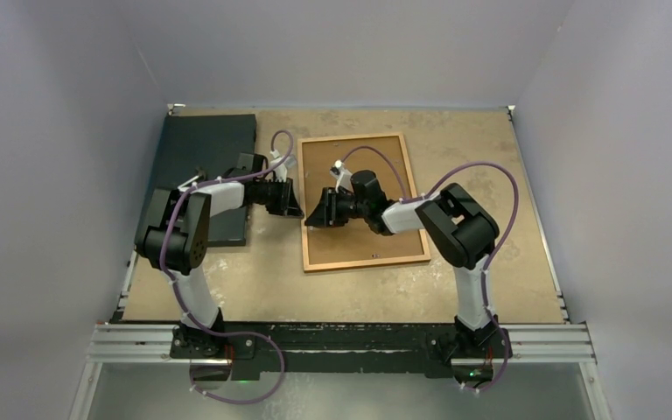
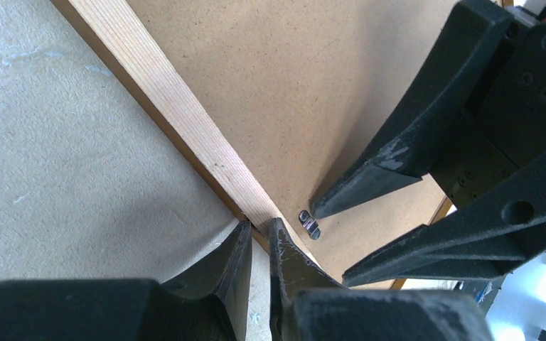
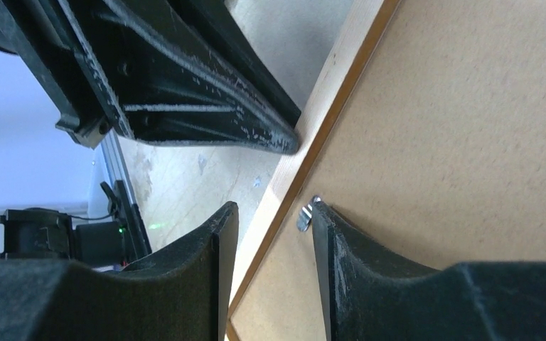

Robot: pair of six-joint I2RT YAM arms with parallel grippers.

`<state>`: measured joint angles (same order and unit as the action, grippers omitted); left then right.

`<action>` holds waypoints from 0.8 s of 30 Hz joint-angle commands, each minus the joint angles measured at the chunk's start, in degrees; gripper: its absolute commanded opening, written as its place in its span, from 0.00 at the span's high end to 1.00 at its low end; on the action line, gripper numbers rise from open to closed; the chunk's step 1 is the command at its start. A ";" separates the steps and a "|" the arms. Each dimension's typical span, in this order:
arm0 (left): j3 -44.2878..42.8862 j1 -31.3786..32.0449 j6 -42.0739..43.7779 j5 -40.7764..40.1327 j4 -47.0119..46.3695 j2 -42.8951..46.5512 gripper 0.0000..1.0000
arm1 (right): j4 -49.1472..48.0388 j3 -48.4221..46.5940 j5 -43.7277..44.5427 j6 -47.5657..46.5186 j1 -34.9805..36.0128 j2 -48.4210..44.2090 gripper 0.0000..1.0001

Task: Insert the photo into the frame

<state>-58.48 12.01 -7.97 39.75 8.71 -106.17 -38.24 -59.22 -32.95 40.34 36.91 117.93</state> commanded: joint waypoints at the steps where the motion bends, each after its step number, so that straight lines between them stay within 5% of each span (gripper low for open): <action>1: 0.92 0.56 1.87 -3.11 -1.21 -1.70 1.00 | 8.46 2.21 2.45 -2.84 1.18 -3.46 0.53; 24: 1.09 0.61 1.67 -2.57 -1.59 -1.63 1.00 | 0.03 1.73 6.55 2.52 2.10 0.65 0.57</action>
<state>-58.48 12.01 -7.97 39.77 8.67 -106.17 -37.67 -58.50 -30.52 41.56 38.33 117.05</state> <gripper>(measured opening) 0.103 0.437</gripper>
